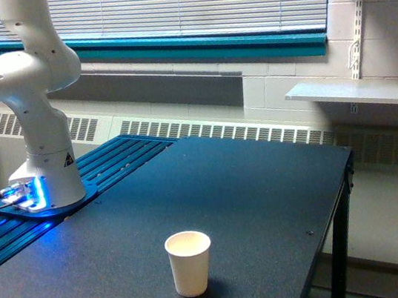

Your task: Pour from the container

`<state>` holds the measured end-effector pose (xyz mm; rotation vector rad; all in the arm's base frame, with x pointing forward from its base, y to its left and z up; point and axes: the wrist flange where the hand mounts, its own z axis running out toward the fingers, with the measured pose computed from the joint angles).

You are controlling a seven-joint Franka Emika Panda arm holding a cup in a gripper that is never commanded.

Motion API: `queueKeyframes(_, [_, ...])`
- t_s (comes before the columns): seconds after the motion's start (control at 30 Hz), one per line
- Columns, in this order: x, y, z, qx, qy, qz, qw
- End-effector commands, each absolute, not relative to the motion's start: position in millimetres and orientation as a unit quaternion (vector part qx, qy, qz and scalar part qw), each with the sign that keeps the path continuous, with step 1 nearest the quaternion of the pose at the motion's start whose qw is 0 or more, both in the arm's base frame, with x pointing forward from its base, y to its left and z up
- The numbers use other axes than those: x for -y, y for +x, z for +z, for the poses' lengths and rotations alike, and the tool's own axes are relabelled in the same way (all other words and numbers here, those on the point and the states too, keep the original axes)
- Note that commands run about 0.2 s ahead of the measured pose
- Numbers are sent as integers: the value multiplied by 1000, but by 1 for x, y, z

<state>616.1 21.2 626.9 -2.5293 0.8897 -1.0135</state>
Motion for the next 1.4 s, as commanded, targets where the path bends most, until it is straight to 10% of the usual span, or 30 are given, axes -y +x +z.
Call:
queueKeyframes(0.03, [-37, 613, 633, -298, -872, -363, 138])
queueKeyframes(1.4, [119, 528, 518, -328, -876, -350, 52])
